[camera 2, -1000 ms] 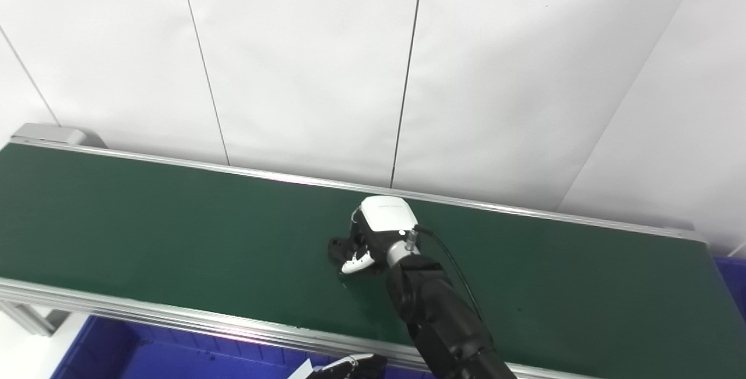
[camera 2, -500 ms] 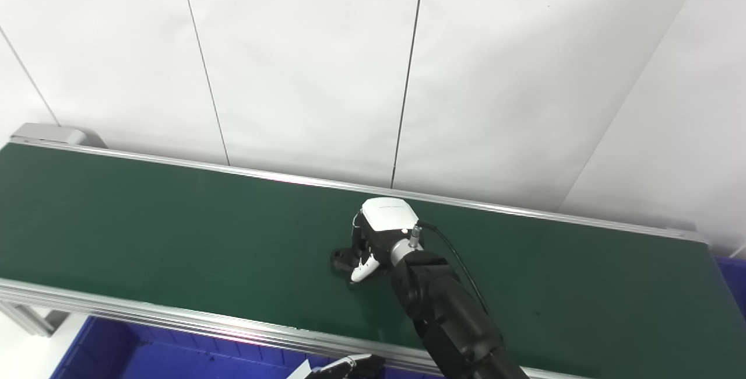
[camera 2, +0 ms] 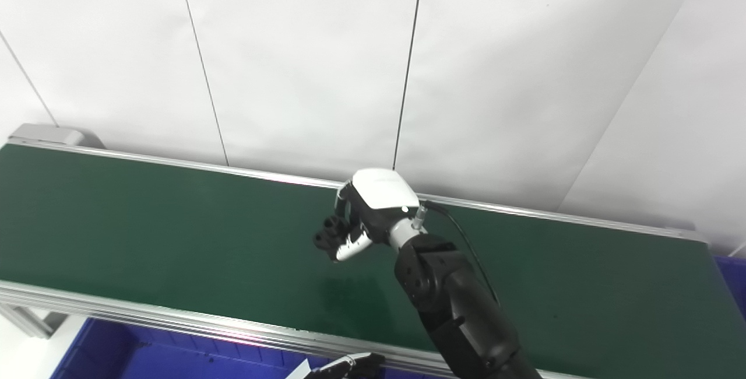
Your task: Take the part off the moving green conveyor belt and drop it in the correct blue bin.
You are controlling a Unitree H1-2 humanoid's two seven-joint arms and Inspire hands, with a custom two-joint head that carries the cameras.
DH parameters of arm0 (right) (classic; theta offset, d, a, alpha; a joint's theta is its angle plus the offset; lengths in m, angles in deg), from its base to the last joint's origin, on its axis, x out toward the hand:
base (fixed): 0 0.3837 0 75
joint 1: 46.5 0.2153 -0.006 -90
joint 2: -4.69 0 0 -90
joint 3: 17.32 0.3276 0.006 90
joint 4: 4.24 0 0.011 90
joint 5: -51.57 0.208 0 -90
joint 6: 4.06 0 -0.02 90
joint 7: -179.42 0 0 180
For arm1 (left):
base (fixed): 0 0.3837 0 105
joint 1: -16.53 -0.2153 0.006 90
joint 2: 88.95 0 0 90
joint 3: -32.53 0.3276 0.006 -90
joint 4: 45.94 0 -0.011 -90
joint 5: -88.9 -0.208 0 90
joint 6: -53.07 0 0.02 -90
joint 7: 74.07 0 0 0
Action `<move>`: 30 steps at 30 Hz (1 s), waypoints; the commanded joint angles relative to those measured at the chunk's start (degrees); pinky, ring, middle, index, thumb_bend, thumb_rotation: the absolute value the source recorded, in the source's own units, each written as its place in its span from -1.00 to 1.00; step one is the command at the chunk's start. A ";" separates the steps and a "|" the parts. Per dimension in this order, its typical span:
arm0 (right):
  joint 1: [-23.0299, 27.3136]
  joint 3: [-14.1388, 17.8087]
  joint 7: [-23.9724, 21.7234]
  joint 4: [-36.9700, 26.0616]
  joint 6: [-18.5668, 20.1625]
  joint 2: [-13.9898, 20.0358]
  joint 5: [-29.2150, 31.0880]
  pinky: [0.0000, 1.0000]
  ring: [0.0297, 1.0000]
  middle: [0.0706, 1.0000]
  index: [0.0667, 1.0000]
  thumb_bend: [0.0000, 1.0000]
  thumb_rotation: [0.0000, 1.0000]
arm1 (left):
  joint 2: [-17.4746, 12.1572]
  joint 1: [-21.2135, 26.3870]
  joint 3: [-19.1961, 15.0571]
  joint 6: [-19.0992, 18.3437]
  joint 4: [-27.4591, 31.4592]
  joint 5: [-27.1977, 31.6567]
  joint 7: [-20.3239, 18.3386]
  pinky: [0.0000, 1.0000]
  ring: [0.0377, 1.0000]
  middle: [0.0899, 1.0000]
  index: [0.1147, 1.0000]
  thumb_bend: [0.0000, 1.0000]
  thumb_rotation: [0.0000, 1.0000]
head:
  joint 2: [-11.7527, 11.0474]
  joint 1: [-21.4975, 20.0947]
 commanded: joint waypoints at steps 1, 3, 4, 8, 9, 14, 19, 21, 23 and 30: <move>1.63 1.46 -1.53 -5.42 1.72 0.84 -1.34 -0.54 -0.44 -0.32 -0.09 0.00 -0.66 | -0.05 -0.11 0.05 0.33 2.81 0.56 -0.20 0.50 0.70 0.74 0.70 0.59 0.24 | 0.88 -1.49; 1.13 2.19 -3.14 -8.97 2.14 1.61 -2.44 -0.51 -0.40 -0.28 -0.09 0.00 -0.66 | -0.50 -0.60 0.01 -0.73 4.43 0.74 -0.69 0.51 0.72 0.76 0.71 0.59 0.26 | 2.07 -3.55; 0.69 2.61 -3.59 -10.23 1.95 2.06 -2.65 -0.50 -0.39 -0.28 -0.09 0.00 -0.66 | -0.66 -0.77 -0.03 -0.89 4.89 0.92 -0.82 0.53 0.73 0.77 0.73 0.59 0.28 | 2.07 -3.55; -1.43 4.08 -5.57 -15.02 1.07 4.11 -4.06 -0.55 -0.45 -0.33 -0.09 0.00 -0.67 | -1.72 -1.90 -0.58 -1.91 7.58 2.88 -1.91 0.60 0.76 0.79 0.76 0.59 0.33 | 4.27 -7.01; -2.34 4.37 -6.47 -16.71 1.00 5.01 -4.93 -0.55 -0.46 -0.34 -0.09 0.00 -0.67 | -2.13 -2.29 -0.80 -2.43 8.58 3.73 -2.32 0.62 0.77 0.81 0.78 0.56 0.34 | 5.12 -8.47; -6.28 5.61 -11.33 -23.30 0.73 7.73 -7.37 -0.61 -0.52 -0.42 -0.10 0.01 -0.67 | -3.87 -3.31 -1.59 -3.77 11.81 6.19 -3.55 0.63 0.77 0.82 0.79 0.52 0.38 | 7.22 -12.29; -11.20 7.35 -15.63 -29.94 -0.03 9.57 -9.25 -0.65 -0.56 -0.45 -0.10 0.01 -0.67 | -5.82 -3.44 -2.97 -3.59 13.39 10.37 -5.39 0.66 0.77 0.81 0.79 0.46 0.32 | 8.82 -16.27; -13.03 8.10 -17.16 -32.35 -0.42 10.08 -9.51 -0.66 -0.58 -0.48 -0.11 0.01 -0.67 | -6.58 -3.44 -3.70 -4.03 14.15 11.84 -6.05 0.67 0.78 0.82 0.78 0.46 0.30 | 9.79 -18.47; -14.68 8.72 -19.18 -34.99 -0.75 10.65 -9.90 -0.70 -0.62 -0.52 -0.11 0.01 -0.67 | -7.51 -3.41 -4.49 -4.96 15.28 13.18 -6.72 0.66 0.79 0.82 0.78 0.46 0.29 | 10.73 -20.71; -18.22 11.61 -29.37 -43.44 -0.50 10.87 -14.05 -0.53 -0.42 -0.31 -0.09 0.01 -0.67 | -10.51 -2.50 -8.30 -8.28 19.72 17.77 -8.17 0.65 0.78 0.78 0.78 0.52 0.38 | 16.04 -29.33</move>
